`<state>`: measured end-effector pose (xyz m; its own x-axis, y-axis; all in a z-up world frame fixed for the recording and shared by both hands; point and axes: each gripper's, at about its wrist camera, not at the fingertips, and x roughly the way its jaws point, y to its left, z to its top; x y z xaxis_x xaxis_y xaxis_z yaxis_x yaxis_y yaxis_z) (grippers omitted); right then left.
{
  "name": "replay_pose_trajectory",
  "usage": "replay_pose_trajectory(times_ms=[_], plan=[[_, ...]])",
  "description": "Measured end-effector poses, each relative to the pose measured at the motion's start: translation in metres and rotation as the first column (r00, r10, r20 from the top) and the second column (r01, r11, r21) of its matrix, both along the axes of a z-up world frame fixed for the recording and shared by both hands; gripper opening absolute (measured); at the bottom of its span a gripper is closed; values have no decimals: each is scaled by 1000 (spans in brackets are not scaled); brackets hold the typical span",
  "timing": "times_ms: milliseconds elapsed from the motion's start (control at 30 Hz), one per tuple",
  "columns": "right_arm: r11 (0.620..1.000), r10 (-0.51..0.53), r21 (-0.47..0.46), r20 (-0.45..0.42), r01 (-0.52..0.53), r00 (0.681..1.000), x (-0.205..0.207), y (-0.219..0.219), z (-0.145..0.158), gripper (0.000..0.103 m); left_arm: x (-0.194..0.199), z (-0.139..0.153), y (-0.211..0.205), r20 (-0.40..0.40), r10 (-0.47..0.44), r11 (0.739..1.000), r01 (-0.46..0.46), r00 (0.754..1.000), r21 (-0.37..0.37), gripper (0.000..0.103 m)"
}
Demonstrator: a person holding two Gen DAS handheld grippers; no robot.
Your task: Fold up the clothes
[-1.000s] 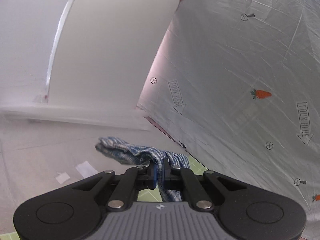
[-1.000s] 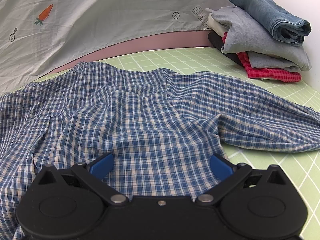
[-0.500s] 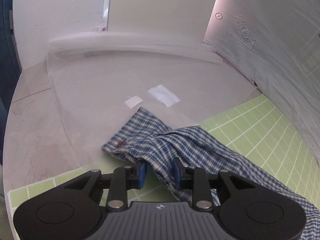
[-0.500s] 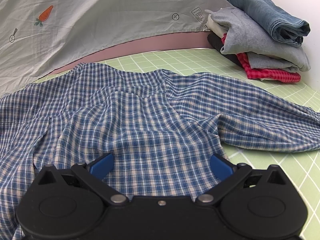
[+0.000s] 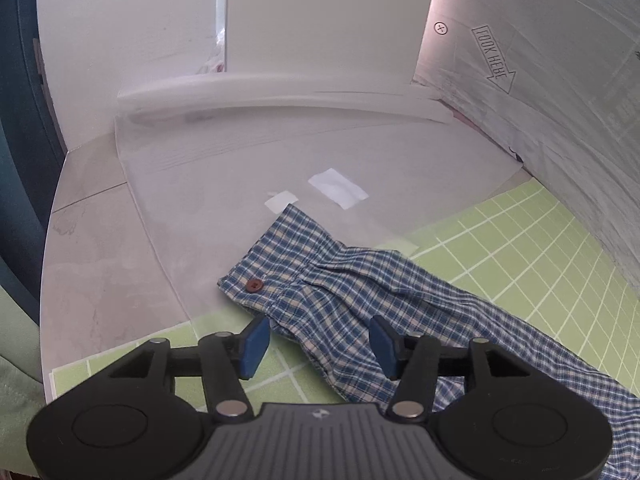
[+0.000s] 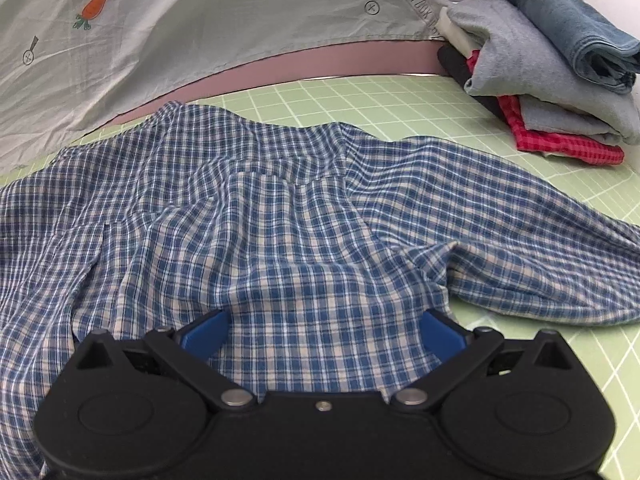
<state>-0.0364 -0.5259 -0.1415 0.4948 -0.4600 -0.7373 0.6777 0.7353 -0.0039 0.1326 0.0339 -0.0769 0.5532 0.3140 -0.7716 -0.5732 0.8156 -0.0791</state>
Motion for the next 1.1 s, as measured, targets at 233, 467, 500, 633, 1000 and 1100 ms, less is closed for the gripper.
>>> replay_pose_trajectory(times_ms=[233, 467, 500, 633, 1000, 1100], plan=[[1000, 8, -16, 98, -7, 995, 28, -30, 31, 103, 32, -3, -40, -59, -155, 987, 157, 986, 26, 70], [994, 111, 10, 94, -112, 989, 109, -64, 35, 103, 64, -25, -67, -148, -156, 987, 161, 977, 23, 71], [992, 122, 8, 88, -123, 989, 119, -68, 34, 103, 68, -28, -71, -160, -156, 987, 162, 975, 23, 71], [985, 169, -2, 77, -170, 982, 156, -77, 29, 103, 85, -39, -86, -207, -157, 986, 166, 966, 29, 73], [933, 356, 29, 95, -360, 930, 245, -84, 27, 89, 97, -44, -95, -211, -142, 978, 170, 967, 121, 90], [912, 402, 52, 67, -406, 913, 265, -84, 22, 76, 98, -45, -94, -205, -142, 977, 171, 968, 130, 92]])
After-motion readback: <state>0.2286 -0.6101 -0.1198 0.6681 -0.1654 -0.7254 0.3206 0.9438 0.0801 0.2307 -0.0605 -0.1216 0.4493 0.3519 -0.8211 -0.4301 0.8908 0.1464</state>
